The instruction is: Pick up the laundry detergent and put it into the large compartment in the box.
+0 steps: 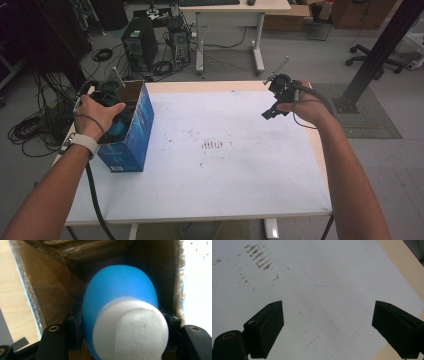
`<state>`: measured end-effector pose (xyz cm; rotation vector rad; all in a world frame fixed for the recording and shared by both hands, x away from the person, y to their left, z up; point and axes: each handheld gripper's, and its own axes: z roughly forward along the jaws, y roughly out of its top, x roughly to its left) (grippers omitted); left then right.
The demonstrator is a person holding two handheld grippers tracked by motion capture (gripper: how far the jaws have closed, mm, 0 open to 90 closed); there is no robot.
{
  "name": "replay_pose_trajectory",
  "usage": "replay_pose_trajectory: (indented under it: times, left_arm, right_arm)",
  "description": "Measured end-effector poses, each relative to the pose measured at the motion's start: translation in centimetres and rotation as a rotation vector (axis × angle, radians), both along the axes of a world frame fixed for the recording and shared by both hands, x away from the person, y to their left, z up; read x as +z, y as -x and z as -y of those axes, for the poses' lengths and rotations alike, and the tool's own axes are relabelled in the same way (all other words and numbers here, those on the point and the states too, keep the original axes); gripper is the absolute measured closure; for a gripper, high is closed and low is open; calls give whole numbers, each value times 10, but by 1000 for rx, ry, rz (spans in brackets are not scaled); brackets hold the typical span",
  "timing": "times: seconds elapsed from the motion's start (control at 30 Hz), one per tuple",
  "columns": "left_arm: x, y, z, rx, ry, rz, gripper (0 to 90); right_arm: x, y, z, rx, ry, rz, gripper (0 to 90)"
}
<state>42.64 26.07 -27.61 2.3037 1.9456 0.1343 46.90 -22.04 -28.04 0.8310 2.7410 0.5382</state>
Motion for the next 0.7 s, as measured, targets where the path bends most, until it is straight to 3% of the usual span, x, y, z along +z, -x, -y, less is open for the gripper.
replay_pose_trajectory:
  times: [0.7]
  left_arm:
    - [-1, -4, -7, 7, 22, -7, 367]
  right_arm:
    - [-1, 1, 0, 3, 5, -3, 104]
